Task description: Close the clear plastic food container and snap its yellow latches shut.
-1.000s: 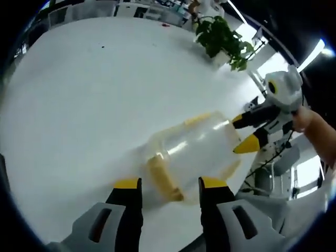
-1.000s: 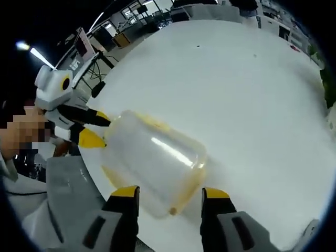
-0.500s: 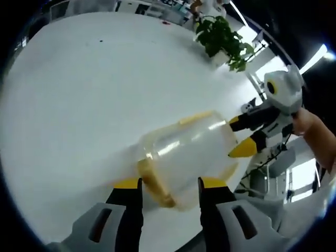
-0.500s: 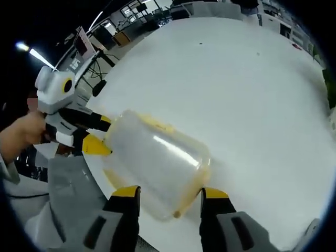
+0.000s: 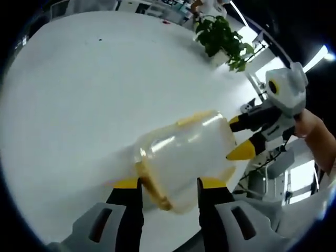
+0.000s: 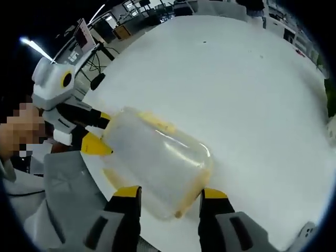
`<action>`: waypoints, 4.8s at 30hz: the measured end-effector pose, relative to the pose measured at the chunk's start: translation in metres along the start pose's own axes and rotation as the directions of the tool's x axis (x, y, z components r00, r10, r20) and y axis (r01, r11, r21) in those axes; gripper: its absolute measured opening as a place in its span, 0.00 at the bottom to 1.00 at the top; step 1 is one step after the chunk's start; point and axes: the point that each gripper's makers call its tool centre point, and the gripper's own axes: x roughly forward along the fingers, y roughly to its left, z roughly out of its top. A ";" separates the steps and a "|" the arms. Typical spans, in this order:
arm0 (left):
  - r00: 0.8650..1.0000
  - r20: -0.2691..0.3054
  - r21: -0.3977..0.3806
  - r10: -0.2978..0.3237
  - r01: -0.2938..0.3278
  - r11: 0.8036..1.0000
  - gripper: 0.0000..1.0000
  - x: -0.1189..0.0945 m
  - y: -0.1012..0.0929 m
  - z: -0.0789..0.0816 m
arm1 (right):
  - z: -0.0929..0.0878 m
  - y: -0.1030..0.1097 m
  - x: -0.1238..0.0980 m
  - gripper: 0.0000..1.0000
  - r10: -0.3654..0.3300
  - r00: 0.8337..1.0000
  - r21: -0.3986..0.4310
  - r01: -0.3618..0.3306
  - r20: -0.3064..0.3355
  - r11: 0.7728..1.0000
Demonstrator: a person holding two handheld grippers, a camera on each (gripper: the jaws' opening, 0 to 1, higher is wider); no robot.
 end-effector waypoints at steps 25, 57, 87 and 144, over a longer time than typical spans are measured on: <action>1.000 -0.024 -0.027 -0.004 0.004 1.000 0.38 -0.001 0.003 -0.003 | -0.009 -0.002 -0.001 0.40 0.083 0.996 0.070 -0.082 -0.012 0.994; 1.000 0.014 -0.083 -0.013 0.014 0.996 0.29 -0.001 0.004 0.000 | -0.012 0.001 0.001 0.38 0.118 0.992 0.098 -0.122 0.043 0.988; 0.999 0.021 -0.024 0.025 -0.025 0.999 0.28 -0.001 0.000 0.002 | -0.016 0.001 -0.004 0.44 0.084 0.991 0.142 -0.099 0.105 0.985; 1.000 0.019 0.262 0.016 -0.021 0.965 0.34 -0.016 -0.005 0.008 | -0.009 -0.001 -0.014 0.50 -0.037 0.996 -0.347 0.063 0.083 0.936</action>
